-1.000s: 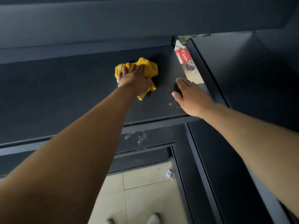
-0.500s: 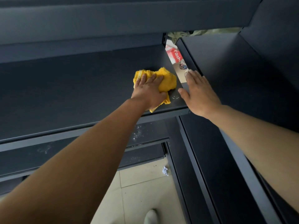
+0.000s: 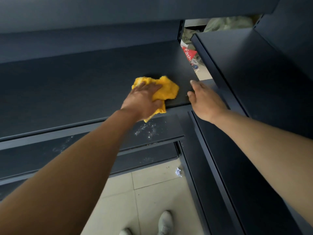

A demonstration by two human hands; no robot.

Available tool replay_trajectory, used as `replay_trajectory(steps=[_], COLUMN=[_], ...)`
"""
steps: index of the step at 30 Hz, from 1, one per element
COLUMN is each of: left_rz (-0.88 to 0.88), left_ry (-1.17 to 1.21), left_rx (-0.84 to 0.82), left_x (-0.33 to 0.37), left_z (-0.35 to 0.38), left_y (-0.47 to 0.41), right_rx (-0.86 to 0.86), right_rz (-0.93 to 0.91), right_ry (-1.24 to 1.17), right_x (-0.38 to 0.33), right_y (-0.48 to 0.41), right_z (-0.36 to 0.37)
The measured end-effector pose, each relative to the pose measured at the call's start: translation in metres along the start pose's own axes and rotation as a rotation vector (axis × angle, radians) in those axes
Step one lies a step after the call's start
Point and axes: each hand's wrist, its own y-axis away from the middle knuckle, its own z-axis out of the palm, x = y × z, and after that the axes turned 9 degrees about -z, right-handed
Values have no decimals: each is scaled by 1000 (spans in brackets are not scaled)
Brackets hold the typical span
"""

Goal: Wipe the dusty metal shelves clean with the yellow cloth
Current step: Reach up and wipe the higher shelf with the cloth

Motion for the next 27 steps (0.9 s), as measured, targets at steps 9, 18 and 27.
replay_trajectory(steps=[9, 18, 27], left_rz=[-274, -52, 166], left_ry=[-27, -93, -187], left_rx=[88, -25, -56], left_x=[-36, 66, 122], left_z=[-10, 31, 57], left_y=[7, -21, -32], right_rx=[-24, 135, 186], right_rz=[65, 124, 152], right_ry=[-132, -141, -155], right_x=[1, 37, 61], right_y=[0, 15, 30], right_z=[-3, -23, -24])
